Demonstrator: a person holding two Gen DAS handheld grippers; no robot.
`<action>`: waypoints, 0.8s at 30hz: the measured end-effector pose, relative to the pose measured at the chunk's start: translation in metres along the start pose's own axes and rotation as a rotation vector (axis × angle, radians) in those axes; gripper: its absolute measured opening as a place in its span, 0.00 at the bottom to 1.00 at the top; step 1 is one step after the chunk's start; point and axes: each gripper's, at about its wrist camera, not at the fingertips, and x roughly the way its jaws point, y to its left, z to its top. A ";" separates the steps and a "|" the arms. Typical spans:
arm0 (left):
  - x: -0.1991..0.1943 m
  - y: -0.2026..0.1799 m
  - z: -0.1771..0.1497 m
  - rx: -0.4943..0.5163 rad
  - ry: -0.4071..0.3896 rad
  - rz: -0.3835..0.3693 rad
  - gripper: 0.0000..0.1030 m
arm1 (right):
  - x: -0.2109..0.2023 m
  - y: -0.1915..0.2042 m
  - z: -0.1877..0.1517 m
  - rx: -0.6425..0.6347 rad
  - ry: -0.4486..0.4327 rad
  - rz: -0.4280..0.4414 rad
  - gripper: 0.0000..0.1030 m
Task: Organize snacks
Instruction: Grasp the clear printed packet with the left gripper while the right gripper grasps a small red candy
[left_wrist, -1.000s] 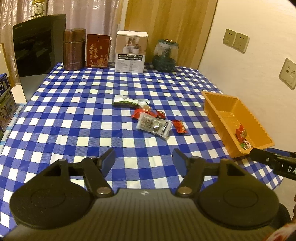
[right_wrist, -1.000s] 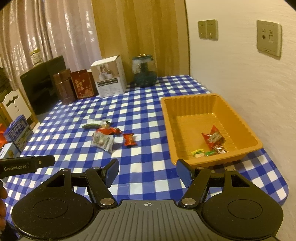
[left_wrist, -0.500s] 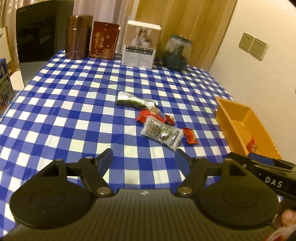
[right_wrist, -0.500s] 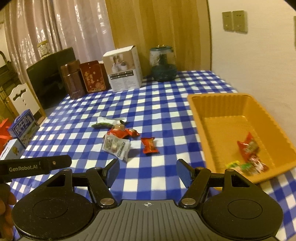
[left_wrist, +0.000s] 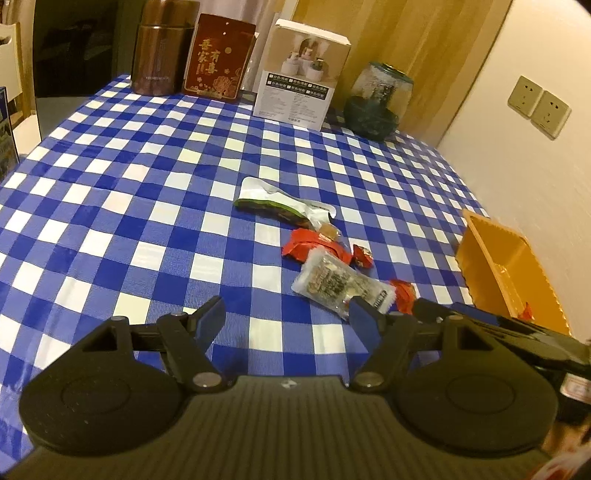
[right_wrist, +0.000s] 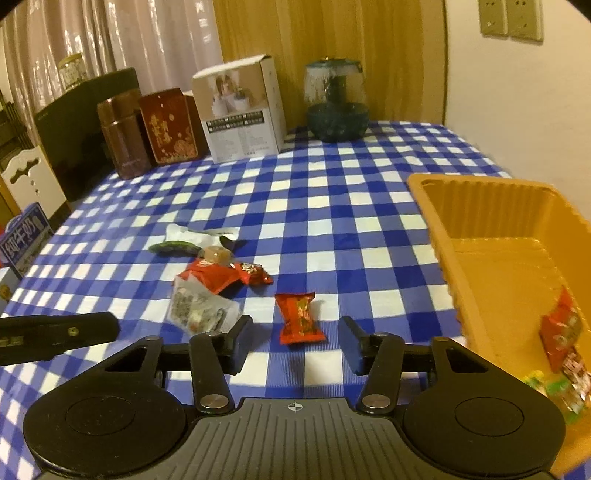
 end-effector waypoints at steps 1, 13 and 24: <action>0.003 0.002 0.000 -0.009 0.002 -0.002 0.69 | 0.006 -0.001 0.001 0.000 0.006 -0.001 0.48; 0.017 0.014 -0.002 -0.066 0.027 -0.013 0.72 | 0.036 -0.001 0.004 -0.019 0.068 0.052 0.24; 0.027 0.012 0.002 -0.084 0.052 -0.058 0.72 | 0.004 0.038 -0.021 -0.154 0.113 0.232 0.14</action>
